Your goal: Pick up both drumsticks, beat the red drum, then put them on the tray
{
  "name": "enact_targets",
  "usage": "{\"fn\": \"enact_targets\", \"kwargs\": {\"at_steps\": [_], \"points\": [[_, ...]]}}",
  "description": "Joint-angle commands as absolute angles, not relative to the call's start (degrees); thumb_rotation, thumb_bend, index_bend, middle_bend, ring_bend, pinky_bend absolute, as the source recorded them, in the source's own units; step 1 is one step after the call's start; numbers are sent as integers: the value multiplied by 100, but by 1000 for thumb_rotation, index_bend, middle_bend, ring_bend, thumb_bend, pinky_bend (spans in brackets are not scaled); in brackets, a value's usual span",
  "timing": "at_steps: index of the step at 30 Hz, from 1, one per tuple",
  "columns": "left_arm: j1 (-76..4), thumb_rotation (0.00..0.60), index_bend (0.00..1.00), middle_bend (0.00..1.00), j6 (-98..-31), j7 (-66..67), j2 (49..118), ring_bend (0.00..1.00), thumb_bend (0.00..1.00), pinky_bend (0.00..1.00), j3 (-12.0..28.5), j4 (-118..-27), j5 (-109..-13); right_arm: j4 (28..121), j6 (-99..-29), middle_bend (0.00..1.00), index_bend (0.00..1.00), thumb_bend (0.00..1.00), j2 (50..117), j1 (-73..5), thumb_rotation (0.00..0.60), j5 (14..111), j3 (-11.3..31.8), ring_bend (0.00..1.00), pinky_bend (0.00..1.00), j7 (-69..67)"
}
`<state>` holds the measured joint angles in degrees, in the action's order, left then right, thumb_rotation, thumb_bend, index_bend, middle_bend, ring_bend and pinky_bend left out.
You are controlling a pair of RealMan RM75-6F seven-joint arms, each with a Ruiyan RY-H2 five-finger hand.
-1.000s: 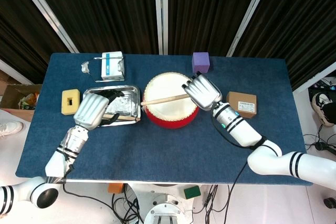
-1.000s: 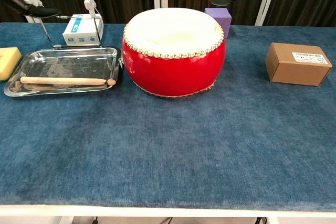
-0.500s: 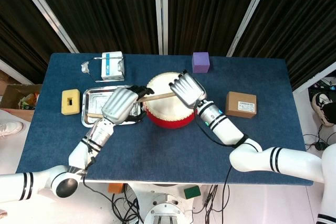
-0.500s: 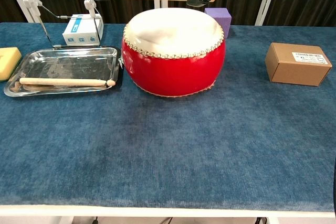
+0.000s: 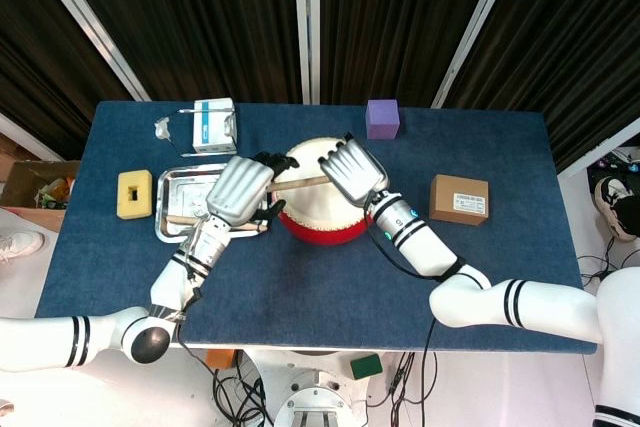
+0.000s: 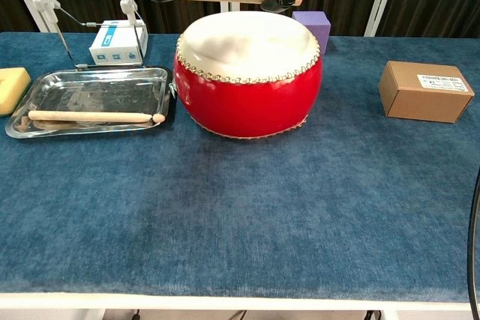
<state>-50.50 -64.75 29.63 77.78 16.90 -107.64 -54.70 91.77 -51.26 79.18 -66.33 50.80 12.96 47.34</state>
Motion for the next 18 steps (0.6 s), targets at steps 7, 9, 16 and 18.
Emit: {"fn": "enact_targets", "kwargs": {"at_steps": [7,9,16,18], "points": [[-5193,600,322,353,-6473,3140,7857,320,278,613,1709,-10665,-5230,9142,-5161,758,894,903,8026,-6745,600,5075,1260,483,409,4672],[-5243,600,335,366,-6442,3186,7886,320,278,611,1716,-10638,-5160,9132,-5162,758,894,903,8046,-6771,600,5073,1259,482,407,4660],[-5419,600,364,405,-6303,3267,7977,320,279,602,1730,-10560,-4939,9063,-5200,758,893,902,8141,-6811,600,5053,1234,482,407,4572],[-5453,600,381,419,-6295,3284,8004,321,280,601,1721,-10532,-4904,9034,-5202,758,893,902,8160,-6812,600,5061,1222,481,407,4527]]}}
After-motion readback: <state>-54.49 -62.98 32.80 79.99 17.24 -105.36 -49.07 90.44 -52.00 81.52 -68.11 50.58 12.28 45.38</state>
